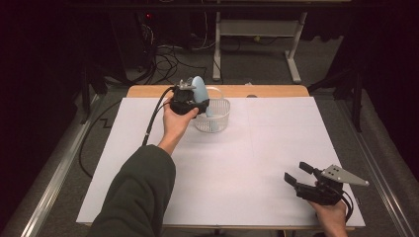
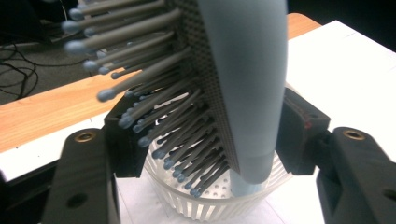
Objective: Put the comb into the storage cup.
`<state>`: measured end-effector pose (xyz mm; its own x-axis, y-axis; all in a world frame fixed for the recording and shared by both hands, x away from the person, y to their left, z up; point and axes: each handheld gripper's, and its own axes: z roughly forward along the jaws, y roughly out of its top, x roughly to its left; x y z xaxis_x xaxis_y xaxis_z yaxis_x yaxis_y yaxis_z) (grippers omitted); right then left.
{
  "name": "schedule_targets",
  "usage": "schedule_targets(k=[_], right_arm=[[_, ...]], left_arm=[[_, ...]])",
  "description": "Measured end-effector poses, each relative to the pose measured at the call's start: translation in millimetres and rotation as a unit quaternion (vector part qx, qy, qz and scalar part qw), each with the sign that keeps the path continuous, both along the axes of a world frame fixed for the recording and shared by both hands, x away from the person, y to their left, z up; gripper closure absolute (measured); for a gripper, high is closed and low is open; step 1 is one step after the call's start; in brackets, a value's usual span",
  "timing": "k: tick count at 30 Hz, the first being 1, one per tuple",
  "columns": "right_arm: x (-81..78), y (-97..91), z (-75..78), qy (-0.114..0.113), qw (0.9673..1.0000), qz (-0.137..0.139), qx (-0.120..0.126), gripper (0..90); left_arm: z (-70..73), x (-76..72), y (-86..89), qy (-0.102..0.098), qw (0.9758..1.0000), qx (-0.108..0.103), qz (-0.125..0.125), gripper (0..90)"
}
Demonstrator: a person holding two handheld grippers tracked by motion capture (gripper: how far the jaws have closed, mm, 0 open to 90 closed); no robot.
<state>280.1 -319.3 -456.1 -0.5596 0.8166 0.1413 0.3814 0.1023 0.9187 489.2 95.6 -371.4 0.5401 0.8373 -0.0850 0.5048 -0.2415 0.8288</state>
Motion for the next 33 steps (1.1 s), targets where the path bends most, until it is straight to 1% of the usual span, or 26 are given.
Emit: schedule_targets(k=[2, 3, 6, 11, 19, 23, 24, 29, 33], right_arm=[[0.1, -0.1, 0.0, -0.001, 1.0000, 0.000, 0.000, 24.9], [0.1, -0.1, 0.0, 0.000, 1.0000, 0.000, 0.000, 24.9], [0.1, 0.1, 0.0, 0.000, 1.0000, 0.000, 0.000, 24.9], [0.0, 0.1, 0.0, 0.000, 1.0000, 0.000, 0.000, 24.9], [-0.2, 0.0, 0.1, 0.000, 1.0000, 0.001, 0.000, 24.9], [-0.1, 0.1, 0.1, -0.001, 1.0000, 0.001, 0.000, 24.9], [-0.1, 0.2, 0.1, -0.001, 1.0000, 0.002, 0.000, 24.9], [-0.2, 0.3, 0.1, -0.001, 1.0000, 0.002, 0.000, 24.9], [0.1, 0.8, 0.0, 0.000, 1.0000, 0.002, -0.001, 24.9]], left_arm=[[-0.4, 0.2, 0.6, 0.002, 1.0000, 0.004, 0.002, 34.2], [-0.8, 0.1, 0.8, 0.002, 0.9999, 0.010, 0.004, 33.9], [-1.0, 0.2, 2.4, 0.004, 0.9999, 0.014, 0.004, 32.6], [-1.3, 0.6, 5.3, 0.008, 0.9998, 0.015, 0.000, 30.2], [-2.6, 1.3, 9.8, 0.016, 0.9997, 0.019, 0.002, 30.1], [-3.2, 1.0, 11.9, 0.016, 0.9997, 0.017, 0.002, 30.1], [-4.1, 0.7, 13.1, 0.017, 0.9997, 0.015, 0.002, 30.2], [-9.7, 0.1, 20.3, 0.023, 0.9996, 0.013, 0.007, 30.1], [-10.7, -0.6, 24.7, 0.025, 0.9996, 0.012, 0.009, 30.2]])
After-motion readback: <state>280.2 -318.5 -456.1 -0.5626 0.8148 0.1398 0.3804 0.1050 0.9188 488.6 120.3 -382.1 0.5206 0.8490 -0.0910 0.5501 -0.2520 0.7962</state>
